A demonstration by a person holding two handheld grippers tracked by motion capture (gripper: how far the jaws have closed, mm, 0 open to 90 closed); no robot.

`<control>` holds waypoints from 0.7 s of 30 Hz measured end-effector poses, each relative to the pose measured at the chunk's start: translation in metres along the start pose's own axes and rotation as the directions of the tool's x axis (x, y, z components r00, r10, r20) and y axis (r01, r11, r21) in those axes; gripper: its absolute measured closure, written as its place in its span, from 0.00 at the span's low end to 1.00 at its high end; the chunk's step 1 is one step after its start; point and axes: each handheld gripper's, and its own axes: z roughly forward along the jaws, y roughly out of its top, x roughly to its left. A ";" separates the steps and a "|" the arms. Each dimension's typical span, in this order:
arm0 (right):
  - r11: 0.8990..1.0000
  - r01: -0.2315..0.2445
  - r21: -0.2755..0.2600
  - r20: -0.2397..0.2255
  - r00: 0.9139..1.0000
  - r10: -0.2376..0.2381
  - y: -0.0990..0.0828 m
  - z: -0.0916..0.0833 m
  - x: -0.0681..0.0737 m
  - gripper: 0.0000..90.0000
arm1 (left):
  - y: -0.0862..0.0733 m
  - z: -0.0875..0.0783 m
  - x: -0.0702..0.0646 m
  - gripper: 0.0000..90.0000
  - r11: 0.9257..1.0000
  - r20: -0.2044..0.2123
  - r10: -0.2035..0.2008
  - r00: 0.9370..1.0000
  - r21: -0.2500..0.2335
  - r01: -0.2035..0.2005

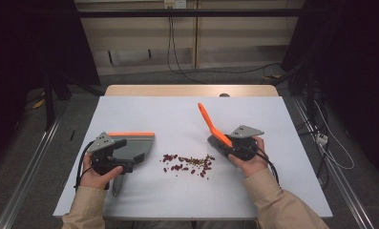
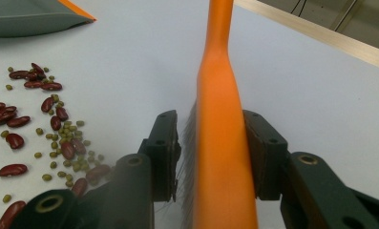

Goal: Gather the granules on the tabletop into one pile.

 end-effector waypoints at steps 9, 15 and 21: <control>1.000 -0.025 0.010 0.009 1.000 0.025 0.002 0.002 0.011 0.79 | 0.000 0.000 0.000 0.07 1.000 -0.008 0.001 1.000 0.003 -0.001; 0.999 -0.031 -0.021 0.028 0.999 0.032 0.001 0.006 0.022 0.79 | 0.001 0.000 -0.001 0.07 1.000 -0.007 0.008 1.000 0.006 -0.008; 0.998 -0.033 -0.046 0.029 0.999 0.034 0.002 0.009 0.032 0.79 | 0.001 0.001 -0.002 0.07 1.000 -0.004 0.008 1.000 0.006 -0.008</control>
